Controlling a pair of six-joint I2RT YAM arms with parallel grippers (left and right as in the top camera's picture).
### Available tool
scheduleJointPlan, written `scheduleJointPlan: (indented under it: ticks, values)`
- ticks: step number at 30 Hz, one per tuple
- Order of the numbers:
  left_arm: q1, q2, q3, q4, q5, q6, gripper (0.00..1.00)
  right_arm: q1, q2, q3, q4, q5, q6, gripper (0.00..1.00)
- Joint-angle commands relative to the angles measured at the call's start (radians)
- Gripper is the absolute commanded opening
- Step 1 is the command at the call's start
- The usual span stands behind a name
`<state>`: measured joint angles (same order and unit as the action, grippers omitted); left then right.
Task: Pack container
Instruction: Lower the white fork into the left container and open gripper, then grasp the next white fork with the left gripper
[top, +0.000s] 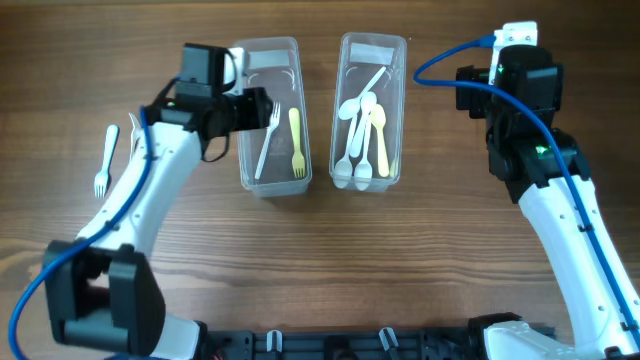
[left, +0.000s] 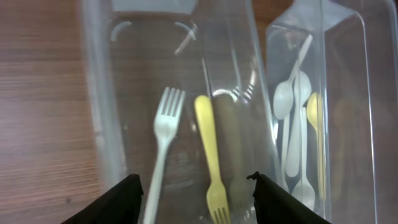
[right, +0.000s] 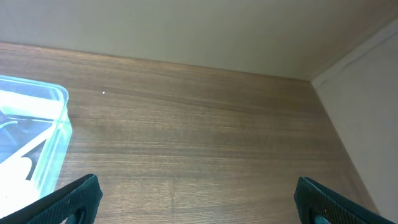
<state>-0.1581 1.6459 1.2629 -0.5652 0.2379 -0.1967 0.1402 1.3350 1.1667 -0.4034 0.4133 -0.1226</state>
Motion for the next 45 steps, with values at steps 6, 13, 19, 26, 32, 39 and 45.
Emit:
scheduleJointPlan:
  ticks: [6,13,19,26,32,39,45]
  values:
    - [0.260,-0.221,0.005,-0.229,-0.263,0.038,0.61,0.002,0.004,0.001,0.006,0.023,-0.009,1.00]
    - [0.379,-0.127,-0.010,-0.285,-0.262,0.179,0.54,0.002,0.004,0.001,0.006,0.024,-0.009,1.00]
    - [0.384,0.032,-0.021,-0.241,-0.262,0.272,0.49,0.002,0.004,0.001,0.005,0.023,-0.009,1.00]
    - [0.384,0.225,-0.021,-0.171,-0.275,0.318,0.46,0.002,0.004,0.001,0.006,0.023,-0.009,1.00]
    - [0.386,0.273,-0.021,-0.102,-0.285,0.325,0.50,0.002,0.004,0.001,0.006,0.024,-0.009,1.00]
    - [0.386,0.273,-0.021,-0.053,-0.301,0.375,0.49,0.002,0.004,0.001,0.006,0.023,-0.009,1.00]
    - [0.393,0.282,-0.021,-0.013,-0.326,0.400,0.50,0.002,0.004,0.001,0.006,0.024,-0.009,1.00]
